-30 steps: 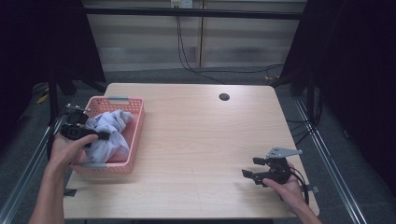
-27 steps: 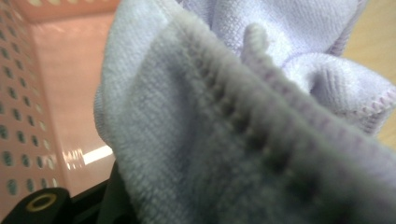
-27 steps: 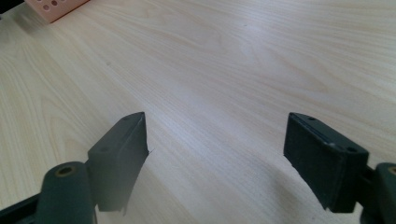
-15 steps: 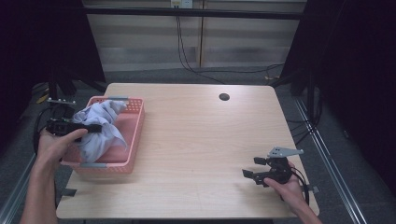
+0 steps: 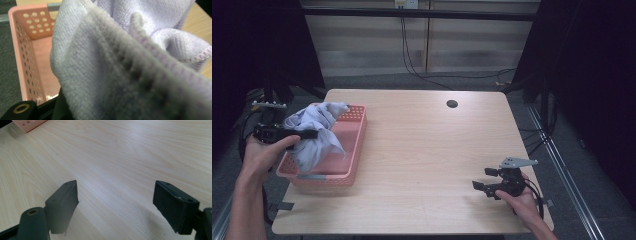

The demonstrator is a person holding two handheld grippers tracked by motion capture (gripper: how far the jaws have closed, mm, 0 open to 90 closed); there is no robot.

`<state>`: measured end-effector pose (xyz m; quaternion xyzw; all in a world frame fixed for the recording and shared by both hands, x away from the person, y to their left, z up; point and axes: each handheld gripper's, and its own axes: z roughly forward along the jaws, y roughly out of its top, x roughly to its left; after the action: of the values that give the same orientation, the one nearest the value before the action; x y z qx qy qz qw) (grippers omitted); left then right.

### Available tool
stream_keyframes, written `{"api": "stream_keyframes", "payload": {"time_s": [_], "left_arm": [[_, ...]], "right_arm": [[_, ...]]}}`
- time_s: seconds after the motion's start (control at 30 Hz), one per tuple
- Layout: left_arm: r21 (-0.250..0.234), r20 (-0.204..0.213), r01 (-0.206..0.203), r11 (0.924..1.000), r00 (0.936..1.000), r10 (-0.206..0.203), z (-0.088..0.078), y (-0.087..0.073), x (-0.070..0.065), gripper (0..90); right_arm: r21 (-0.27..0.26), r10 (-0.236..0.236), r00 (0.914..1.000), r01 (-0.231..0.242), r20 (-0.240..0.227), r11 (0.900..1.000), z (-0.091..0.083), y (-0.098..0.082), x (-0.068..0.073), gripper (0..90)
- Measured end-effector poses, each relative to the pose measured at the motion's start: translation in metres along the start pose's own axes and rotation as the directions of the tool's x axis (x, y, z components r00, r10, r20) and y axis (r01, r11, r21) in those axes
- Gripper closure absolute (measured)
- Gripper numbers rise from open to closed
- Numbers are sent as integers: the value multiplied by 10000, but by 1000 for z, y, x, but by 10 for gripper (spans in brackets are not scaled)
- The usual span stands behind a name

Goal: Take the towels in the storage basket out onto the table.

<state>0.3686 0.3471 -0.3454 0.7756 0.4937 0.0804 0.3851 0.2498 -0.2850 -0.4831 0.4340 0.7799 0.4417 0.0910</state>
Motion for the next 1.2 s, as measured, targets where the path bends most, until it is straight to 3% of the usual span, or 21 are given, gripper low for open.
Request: {"api": "stream_keyframes", "payload": {"time_s": [0.17,0.27,0.33,0.47,0.67,0.93,1.2], "left_arm": [[-456,-46,74,9989,10000,-76,-8,7,-6,525],[-570,-89,-188,9982,9998,183,-14,12,-10,525],[-866,-210,-191,9961,9996,174,-18,16,-15,525],[-976,-204,-217,9950,9996,198,-22,22,-24,524],[-1165,132,-693,9908,9974,713,-23,31,-44,523],[-993,611,-1180,9880,9903,1245,0,43,-74,520],[-975,1410,-1615,9821,9746,1742,34,52,-110,515]], "right_arm": [[41,23,10000,-23,15,10000,0,0,0,181],[47,75,9999,-75,90,10000,0,0,-1,180],[41,56,9999,-56,129,10000,0,0,-1,179],[31,20,9996,-21,270,10000,-2,1,-3,179],[-48,107,9996,-106,266,9999,-4,1,-4,179],[-23,105,9996,-105,279,9999,-4,1,-4,179],[-39,131,9996,-130,266,9999,-5,1,-4,179]]}}
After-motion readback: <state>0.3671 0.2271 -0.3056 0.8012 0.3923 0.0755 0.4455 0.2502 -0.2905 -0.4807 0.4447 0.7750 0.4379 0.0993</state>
